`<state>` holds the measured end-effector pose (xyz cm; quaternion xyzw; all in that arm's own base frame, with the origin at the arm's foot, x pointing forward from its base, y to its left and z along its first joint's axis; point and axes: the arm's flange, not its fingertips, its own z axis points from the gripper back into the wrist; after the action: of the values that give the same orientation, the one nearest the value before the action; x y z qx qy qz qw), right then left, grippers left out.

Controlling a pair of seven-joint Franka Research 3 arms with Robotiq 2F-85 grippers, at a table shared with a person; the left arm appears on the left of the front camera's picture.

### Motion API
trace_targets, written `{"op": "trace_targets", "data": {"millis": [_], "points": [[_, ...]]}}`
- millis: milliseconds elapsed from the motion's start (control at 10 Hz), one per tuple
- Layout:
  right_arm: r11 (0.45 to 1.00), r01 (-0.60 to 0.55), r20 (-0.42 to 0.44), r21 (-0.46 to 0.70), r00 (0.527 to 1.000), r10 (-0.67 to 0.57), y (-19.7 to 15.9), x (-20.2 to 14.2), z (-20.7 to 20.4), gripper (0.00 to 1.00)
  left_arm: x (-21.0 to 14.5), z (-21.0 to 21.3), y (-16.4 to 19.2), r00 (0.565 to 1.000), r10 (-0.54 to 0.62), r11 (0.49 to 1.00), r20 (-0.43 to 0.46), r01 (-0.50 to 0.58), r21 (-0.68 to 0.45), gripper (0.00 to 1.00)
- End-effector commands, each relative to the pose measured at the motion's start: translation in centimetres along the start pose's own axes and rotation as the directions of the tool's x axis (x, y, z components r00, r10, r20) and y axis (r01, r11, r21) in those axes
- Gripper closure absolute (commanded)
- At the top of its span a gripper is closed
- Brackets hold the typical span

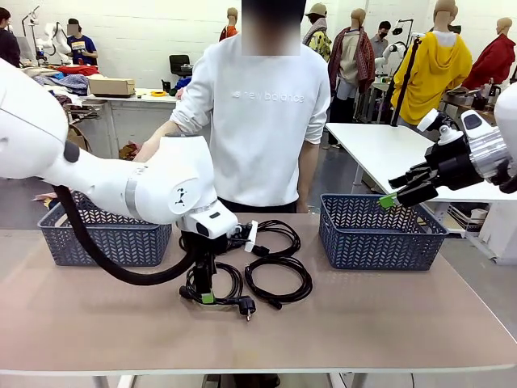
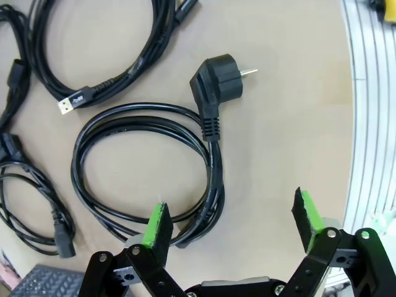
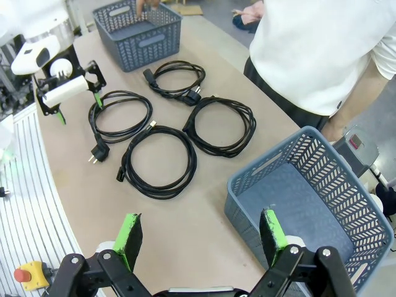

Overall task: Organize the cables according to human instructions.
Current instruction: Pick up a bundle of cables and place it in the basket indicated by the human.

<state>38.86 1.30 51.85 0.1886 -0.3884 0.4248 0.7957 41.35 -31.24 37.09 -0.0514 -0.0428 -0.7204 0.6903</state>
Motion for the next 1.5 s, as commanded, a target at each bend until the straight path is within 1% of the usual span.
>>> {"op": "trace_targets", "data": {"millis": [0,400,800,1000,1400], "points": [[1.000,0.002,0.020,0.008,1.000,-0.002,0.0,0.1,-0.1,0.00,0.1,-1.1,0.5,0.999,-0.007,0.999,-0.044,0.009,0.038,0.00],[1.000,0.002,0.020,0.008,1.000,-0.002,0.0,0.1,-0.1,0.00,0.1,-2.7,0.4,0.999,-0.006,0.999,-0.040,0.007,0.042,0.00],[1.000,0.002,0.020,0.008,1.000,-0.002,0.0,0.1,-0.1,0.00,0.1,-4.4,0.6,0.998,0.015,0.999,-0.069,-0.012,0.051,0.00],[1.000,0.002,0.020,0.008,1.000,-0.002,0.0,0.1,-0.1,0.00,0.1,-4.7,1.0,0.998,0.023,0.998,-0.060,-0.019,0.063,0.00],[1.000,0.002,0.020,0.008,1.000,-0.002,0.0,0.1,-0.1,0.00,0.0,-5.3,1.3,0.998,0.024,0.999,-0.062,-0.021,0.049,0.00]]}}
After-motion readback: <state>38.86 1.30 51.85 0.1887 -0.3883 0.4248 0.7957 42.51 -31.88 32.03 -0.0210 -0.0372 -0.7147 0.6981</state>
